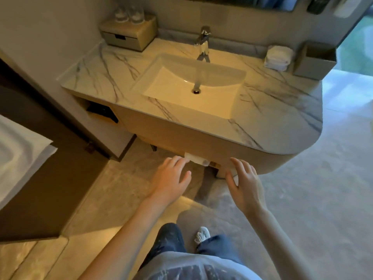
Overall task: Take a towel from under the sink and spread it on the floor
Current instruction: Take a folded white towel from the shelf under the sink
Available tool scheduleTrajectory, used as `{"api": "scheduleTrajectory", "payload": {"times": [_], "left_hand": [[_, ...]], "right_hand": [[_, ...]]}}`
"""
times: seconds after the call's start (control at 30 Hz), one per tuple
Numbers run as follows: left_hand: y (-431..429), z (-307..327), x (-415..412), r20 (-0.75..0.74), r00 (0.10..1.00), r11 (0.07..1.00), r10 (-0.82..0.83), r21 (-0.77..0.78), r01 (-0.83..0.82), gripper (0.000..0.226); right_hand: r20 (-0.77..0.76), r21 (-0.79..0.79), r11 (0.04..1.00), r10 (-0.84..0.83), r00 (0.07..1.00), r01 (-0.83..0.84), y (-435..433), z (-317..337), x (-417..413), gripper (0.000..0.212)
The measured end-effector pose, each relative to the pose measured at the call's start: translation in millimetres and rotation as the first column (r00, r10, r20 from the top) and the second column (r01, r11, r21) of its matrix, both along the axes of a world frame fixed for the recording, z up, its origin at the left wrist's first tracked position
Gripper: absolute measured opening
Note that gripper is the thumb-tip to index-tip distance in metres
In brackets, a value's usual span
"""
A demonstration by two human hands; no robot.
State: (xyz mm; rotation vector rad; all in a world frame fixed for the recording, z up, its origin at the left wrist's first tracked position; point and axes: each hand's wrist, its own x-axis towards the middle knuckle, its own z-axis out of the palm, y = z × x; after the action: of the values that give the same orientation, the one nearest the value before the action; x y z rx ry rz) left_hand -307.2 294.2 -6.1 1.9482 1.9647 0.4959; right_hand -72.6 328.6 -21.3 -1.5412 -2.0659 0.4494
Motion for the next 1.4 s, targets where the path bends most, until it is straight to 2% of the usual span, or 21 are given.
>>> {"api": "scheduleTrajectory", "payload": {"times": [0.17,0.33,0.53,0.73,0.93,1.1,1.3,1.4], "left_hand": [[17,-3,-24,-0.019,0.990,0.990,-0.142,-0.006,0.142,0.042],[28,-14,-65,0.021,0.966,0.967,-0.256,0.016,0.256,0.037],[36,-38,-103,0.018,0.957,0.957,-0.291,-0.007,0.291,0.041],[39,-87,-110,-0.012,0.957,0.956,-0.291,-0.029,0.290,0.054],[55,-214,-97,0.011,0.959,0.959,-0.285,-0.002,0.285,0.052],[80,-348,-82,0.065,0.962,0.963,-0.267,0.056,0.263,0.046],[128,-507,-69,0.022,0.970,0.965,-0.241,0.114,0.237,0.047],[149,-570,-71,0.031,0.976,0.970,-0.216,0.126,0.210,0.048]], "right_hand": [[-0.013,0.032,0.992,-0.119,0.993,0.120,-8,-13,-24,0.034],[-0.045,0.028,0.985,-0.169,0.985,0.171,-14,-32,-67,0.034],[-0.030,0.034,0.980,-0.197,0.980,0.198,-7,-58,-110,0.036],[0.068,0.034,0.987,-0.158,0.985,0.156,-4,-98,-121,0.043],[0.109,-0.010,0.989,-0.144,0.984,0.146,9,-210,-114,0.049],[0.061,-0.044,0.987,-0.149,0.987,0.152,36,-343,-100,0.052],[0.080,-0.014,0.980,-0.195,0.978,0.196,92,-515,-94,0.049],[0.061,0.018,0.986,-0.168,0.984,0.168,119,-581,-95,0.051]]}}
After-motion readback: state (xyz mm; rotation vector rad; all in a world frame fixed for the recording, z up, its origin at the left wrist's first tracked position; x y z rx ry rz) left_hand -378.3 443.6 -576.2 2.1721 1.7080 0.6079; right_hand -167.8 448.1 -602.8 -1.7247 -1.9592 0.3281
